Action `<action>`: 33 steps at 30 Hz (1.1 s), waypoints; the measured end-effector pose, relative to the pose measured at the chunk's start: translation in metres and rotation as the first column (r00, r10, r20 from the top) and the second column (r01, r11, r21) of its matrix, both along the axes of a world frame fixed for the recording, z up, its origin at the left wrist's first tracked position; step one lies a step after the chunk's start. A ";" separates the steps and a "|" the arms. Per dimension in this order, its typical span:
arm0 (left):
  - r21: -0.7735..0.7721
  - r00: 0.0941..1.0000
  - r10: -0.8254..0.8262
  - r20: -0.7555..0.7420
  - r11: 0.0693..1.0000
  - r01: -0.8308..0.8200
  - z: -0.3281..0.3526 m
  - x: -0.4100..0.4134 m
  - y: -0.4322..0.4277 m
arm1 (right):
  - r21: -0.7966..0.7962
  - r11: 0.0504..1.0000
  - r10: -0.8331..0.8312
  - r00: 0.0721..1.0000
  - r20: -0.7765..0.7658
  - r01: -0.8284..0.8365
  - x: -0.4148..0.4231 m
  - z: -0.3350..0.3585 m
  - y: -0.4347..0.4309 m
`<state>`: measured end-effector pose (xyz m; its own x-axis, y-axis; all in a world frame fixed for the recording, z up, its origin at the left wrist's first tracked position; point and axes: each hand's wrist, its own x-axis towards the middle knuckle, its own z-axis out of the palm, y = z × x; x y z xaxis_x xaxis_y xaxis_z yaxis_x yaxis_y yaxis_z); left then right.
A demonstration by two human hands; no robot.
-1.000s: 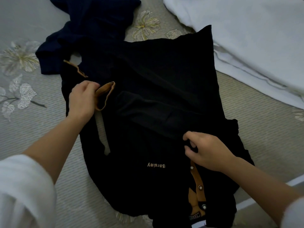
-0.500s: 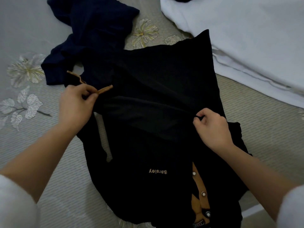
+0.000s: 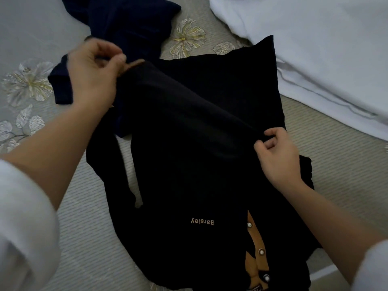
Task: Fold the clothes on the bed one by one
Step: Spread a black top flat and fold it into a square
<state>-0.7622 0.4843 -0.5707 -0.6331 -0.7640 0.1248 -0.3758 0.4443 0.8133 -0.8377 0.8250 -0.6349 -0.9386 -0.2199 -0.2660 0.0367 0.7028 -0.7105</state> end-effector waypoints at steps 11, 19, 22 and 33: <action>-0.104 0.426 -0.324 0.845 0.682 0.724 -0.071 0.027 0.061 | 0.477 0.550 0.781 0.624 -0.004 -0.686 0.064 -0.017 0.008; -0.207 0.893 0.303 0.333 0.947 -0.244 -0.052 0.129 0.052 | 0.409 0.466 0.845 0.531 0.057 -0.785 0.084 -0.004 -0.036; 0.208 0.798 0.465 0.384 0.798 -0.565 -0.058 0.172 0.033 | 0.363 0.414 0.884 0.464 0.060 -0.835 0.098 -0.006 -0.069; 0.639 0.818 0.548 0.177 0.568 -0.519 -0.052 0.171 0.032 | 0.458 0.283 0.888 0.411 0.208 -0.843 0.111 -0.005 -0.112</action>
<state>-0.5913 0.5161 -0.6230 -0.0902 -0.8575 -0.5064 -0.3351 -0.4527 0.8263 -0.7271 0.7132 -0.6396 -0.2930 -0.7987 -0.5255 -0.8243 0.4896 -0.2845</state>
